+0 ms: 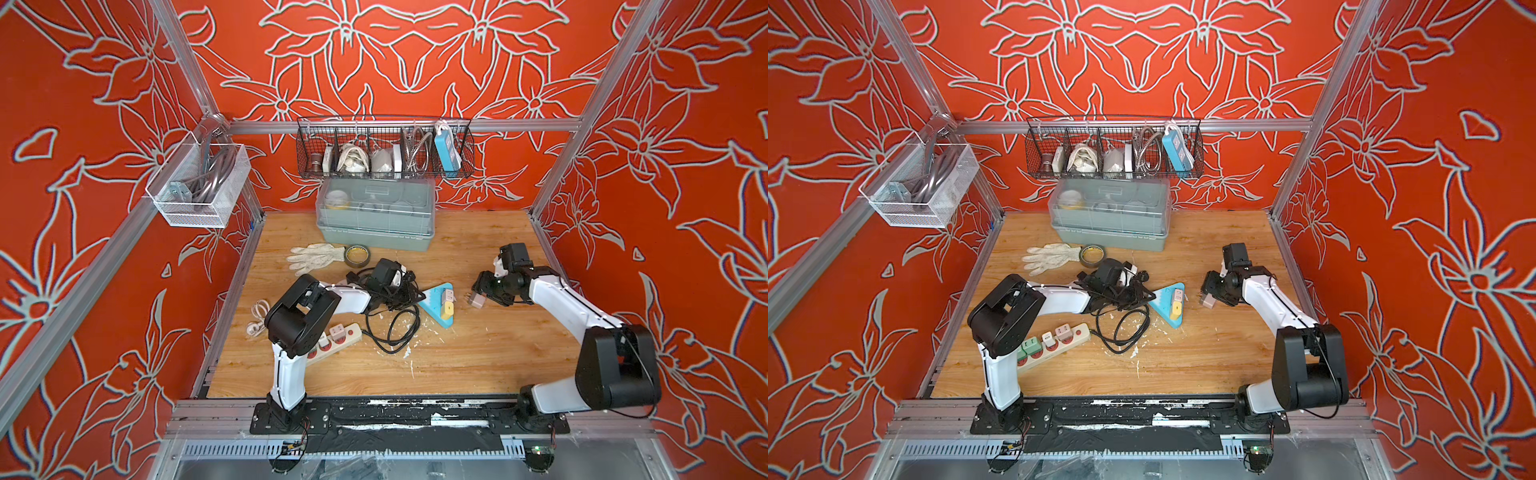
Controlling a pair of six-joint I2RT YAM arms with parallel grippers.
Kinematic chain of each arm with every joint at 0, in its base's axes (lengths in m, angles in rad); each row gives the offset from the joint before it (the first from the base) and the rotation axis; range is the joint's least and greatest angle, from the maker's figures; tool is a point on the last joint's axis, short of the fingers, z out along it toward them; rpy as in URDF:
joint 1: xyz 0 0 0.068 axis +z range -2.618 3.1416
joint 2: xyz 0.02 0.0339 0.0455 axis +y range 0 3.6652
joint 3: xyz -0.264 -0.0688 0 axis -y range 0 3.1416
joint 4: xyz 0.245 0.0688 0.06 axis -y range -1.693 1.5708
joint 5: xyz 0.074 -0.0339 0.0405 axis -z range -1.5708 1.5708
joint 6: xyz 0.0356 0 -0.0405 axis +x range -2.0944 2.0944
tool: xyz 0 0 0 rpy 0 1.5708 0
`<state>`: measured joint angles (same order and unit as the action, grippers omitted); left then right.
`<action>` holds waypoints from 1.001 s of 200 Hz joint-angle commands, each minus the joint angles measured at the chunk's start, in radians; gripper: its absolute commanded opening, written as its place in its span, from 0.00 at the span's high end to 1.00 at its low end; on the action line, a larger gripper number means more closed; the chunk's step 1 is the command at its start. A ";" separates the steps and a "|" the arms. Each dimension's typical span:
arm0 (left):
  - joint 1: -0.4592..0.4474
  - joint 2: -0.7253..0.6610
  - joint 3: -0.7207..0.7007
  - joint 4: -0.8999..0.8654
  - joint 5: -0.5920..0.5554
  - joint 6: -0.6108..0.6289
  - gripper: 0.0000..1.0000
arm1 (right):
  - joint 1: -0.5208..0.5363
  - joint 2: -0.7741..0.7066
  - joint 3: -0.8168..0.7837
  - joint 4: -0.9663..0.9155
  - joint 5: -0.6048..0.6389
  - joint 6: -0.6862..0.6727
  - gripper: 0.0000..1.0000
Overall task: Pull the plug off the socket
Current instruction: Place the plug at the center of the board, then remove the plug from the socket.
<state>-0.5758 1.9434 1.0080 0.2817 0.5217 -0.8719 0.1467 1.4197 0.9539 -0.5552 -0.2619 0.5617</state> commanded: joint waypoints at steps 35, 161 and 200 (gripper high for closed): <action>-0.001 0.057 -0.045 -0.179 -0.086 0.041 0.74 | 0.162 -0.005 0.089 -0.090 0.002 -0.046 0.39; -0.001 0.059 -0.057 -0.176 -0.087 0.042 0.73 | 0.300 0.159 0.164 -0.098 0.107 -0.003 0.47; -0.001 0.063 -0.059 -0.173 -0.086 0.042 0.73 | 0.306 0.188 0.170 -0.091 0.103 -0.003 0.49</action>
<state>-0.5762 1.9457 1.0004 0.2981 0.5255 -0.8753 0.4446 1.5852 1.0981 -0.6327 -0.1768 0.5495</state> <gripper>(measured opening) 0.329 0.513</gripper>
